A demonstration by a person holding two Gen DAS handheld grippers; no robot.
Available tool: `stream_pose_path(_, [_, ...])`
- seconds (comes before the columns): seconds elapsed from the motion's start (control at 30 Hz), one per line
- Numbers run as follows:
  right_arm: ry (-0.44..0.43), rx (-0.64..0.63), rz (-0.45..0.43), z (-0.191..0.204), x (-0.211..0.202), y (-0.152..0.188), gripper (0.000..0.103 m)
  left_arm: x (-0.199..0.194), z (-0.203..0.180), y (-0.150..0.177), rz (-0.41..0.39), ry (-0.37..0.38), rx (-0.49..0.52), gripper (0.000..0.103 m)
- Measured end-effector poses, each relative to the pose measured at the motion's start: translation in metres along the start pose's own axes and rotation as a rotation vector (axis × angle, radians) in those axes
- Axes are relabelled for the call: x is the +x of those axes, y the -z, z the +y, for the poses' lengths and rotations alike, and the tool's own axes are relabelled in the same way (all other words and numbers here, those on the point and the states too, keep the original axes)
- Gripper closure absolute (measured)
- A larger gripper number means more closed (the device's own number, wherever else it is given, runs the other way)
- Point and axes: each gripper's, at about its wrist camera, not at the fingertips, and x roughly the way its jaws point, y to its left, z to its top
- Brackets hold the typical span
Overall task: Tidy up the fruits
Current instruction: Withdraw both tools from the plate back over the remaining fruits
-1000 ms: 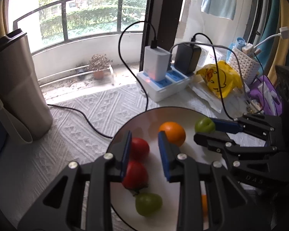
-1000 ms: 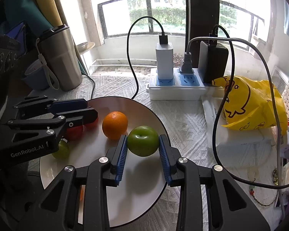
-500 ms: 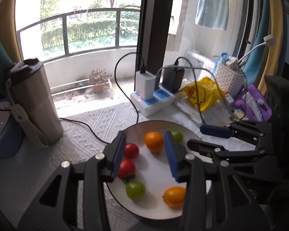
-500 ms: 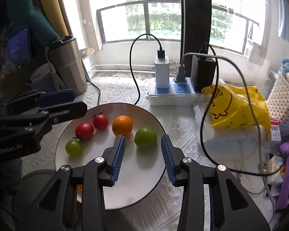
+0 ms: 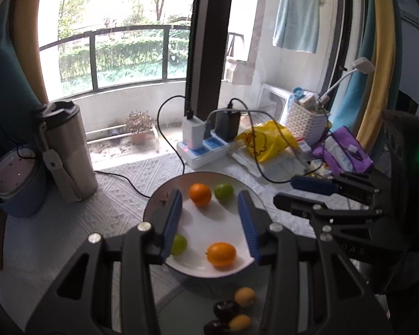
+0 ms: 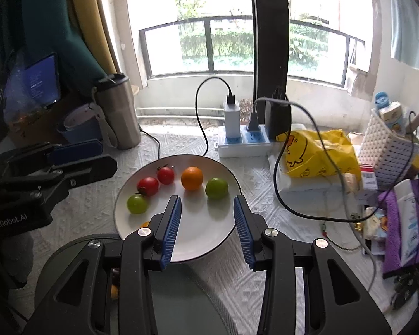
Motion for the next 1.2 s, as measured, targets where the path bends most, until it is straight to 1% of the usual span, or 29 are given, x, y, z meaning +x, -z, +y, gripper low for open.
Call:
stream_pose_path(0.1, [0.002,-0.004,-0.016,0.006,-0.015,0.002,0.062,-0.015,-0.007,0.005,-0.005,0.018,0.004,0.06])
stream_pose_path(0.23, [-0.002,-0.011,-0.03,0.014,-0.031,0.007,0.062,-0.032,-0.012,0.011,-0.024,0.021,0.003,0.06])
stream_pose_path(0.73, [-0.014,-0.043,-0.068,0.047,-0.072,0.026,0.062,-0.088,-0.015,0.043,-0.064,-0.004,-0.009,0.06])
stream_pose_path(1.0, [-0.028,-0.07,-0.064,0.066,-0.082,0.037,0.062,-0.1,-0.012,0.067,-0.05,-0.01,-0.042,0.059])
stream_pose_path(1.2, [-0.029,-0.107,-0.038,0.08,-0.082,0.047,0.062,-0.1,-0.008,0.089,-0.028,-0.015,-0.074,0.059])
